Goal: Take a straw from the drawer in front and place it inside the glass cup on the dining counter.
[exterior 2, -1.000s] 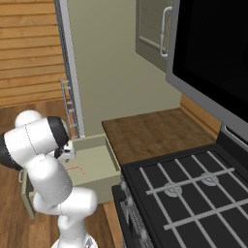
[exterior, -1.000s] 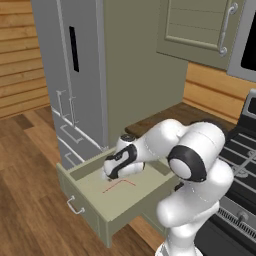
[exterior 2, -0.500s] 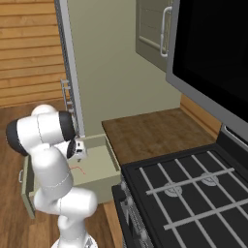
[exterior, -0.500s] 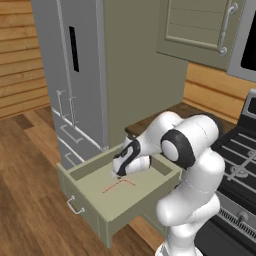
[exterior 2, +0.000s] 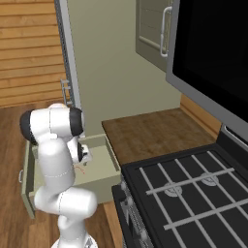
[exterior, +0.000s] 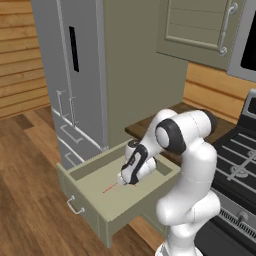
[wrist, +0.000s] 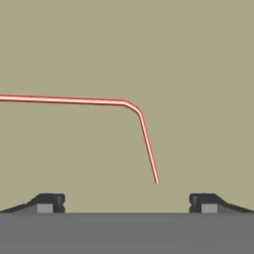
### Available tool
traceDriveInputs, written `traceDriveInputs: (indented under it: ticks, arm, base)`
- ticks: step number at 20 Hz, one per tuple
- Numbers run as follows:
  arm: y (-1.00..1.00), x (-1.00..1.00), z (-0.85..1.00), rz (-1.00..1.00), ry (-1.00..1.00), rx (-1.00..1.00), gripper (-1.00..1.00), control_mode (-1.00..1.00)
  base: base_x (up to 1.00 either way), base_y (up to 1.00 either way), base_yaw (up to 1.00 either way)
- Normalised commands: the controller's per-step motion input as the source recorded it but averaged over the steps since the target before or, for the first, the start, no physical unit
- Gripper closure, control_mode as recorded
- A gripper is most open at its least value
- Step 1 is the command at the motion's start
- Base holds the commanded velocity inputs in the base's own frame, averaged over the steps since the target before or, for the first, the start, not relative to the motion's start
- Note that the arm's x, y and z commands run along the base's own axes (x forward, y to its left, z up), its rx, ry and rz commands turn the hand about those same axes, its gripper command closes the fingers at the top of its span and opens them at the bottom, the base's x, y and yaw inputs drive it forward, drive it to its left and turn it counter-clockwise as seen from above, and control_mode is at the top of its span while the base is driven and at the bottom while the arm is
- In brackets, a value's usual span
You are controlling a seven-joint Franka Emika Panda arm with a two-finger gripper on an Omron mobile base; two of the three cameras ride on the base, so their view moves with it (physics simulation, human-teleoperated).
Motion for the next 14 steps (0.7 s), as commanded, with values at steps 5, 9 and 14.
traceDriveInputs:
  ticks: [5,9,14]
  arm:
    - [-0.02,0.22,-0.19,0.18,-0.01,0.0,-1.0,-1.0]
    - [0.0,0.26,-0.24,0.13,0.0,0.0,-1.0,-1.0]
    - [0.0,0.47,-0.15,0.09,0.0,0.0,-1.0,-1.0]
  base:
    - [0.0,0.0,0.0]
    - [0.0,0.0,0.0]
    - [0.0,0.0,0.0]
